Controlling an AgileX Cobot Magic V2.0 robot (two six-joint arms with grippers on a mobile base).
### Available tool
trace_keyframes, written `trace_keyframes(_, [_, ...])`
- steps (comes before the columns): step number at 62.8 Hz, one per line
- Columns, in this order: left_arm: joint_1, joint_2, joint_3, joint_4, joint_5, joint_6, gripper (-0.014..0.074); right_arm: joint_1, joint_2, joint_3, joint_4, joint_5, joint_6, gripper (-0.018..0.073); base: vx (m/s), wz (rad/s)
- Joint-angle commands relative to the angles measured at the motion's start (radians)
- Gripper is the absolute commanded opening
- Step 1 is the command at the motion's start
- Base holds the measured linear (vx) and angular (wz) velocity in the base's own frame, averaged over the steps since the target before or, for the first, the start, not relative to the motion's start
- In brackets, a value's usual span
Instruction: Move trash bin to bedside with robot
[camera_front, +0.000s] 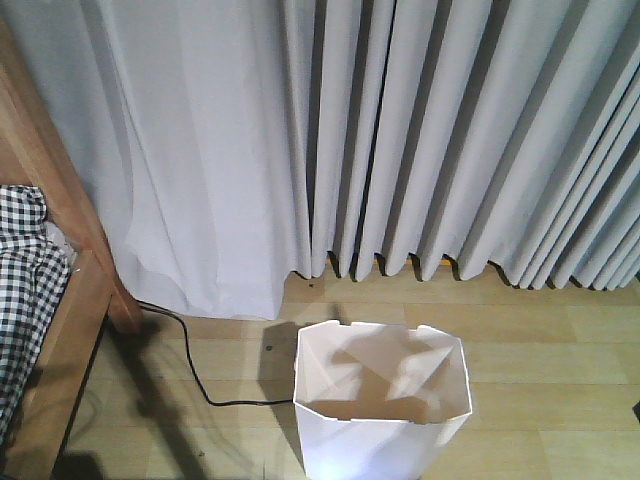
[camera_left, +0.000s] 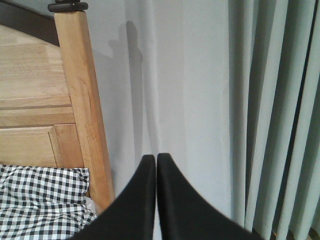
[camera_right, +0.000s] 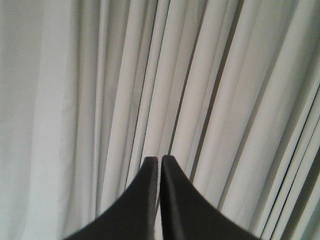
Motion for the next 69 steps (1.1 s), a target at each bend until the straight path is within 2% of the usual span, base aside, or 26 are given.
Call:
trace_keyframes(1, [0.0,-0.005,-0.021,-0.005,-0.073,-0.004,-0.0006,-0.004,0.012,-0.029,0.009,-0.05,-0.011,-0.0009,0.0,0.0])
trace_keyframes(18, [0.0,-0.005,-0.021,-0.005,-0.073,-0.004,-0.0006,-0.004,0.012,-0.018,-0.007,-0.067,-0.014,-0.0009,0.0,0.0])
trace_keyframes(23, [0.0,-0.005,-0.021,-0.005,-0.073,-0.004,-0.0006,-0.004,0.012,0.017,-0.094,-0.119,0.045,-0.0009,0.0,0.0])
trace_keyframes(26, [0.0,-0.005,-0.021,-0.005,-0.073,-0.004,-0.0006,-0.004,0.008,0.049,-0.183,-0.162,0.143,-0.0009,0.0,0.0])
trace_keyframes(29, [0.0,-0.005,-0.021,-0.005,-0.073,-0.004,-0.0006,-0.004,-0.001,0.082,-0.318,-0.221,0.263,-0.0009,0.0,0.0])
trace_keyframes(38, [0.0,-0.005,-0.021,-0.005,-0.073,-0.004,-0.0006,-0.001,-0.024,0.215,-0.753,-0.405,0.735,-0.0009,0.0,0.0])
trace_keyframes(41, [0.0,-0.005,-0.021,-0.005,-0.073,-0.004,-0.0006,0.007,-0.037,0.259,-0.855,-0.451,0.859,-0.0009,0.0,0.0])
trace_keyframes(44, [0.0,-0.005,-0.021,-0.005,-0.073,-0.004,-0.0006,0.022,-0.053,0.288,-0.919,-0.468,0.923,-0.0009,0.0,0.0])
trace_keyframes(50, [0.0,-0.005,-0.021,-0.005,-0.073,-0.004,-0.0006,0.066,-0.107,0.286,-0.897,-0.376,0.946,-0.0009,0.0,0.0])
trace_keyframes(61, [0.0,-0.005,-0.021,-0.005,-0.073,-0.004,-0.0006,0.086,-0.129,0.288,-0.713,-0.33,0.814,-0.0009,0.0,0.0])
trace_keyframes(69, [0.0,-0.005,-0.021,-0.005,-0.073,-0.004,-0.0006,0.088,-0.129,0.288,-0.706,-0.334,0.786,-0.0009,0.0,0.0])
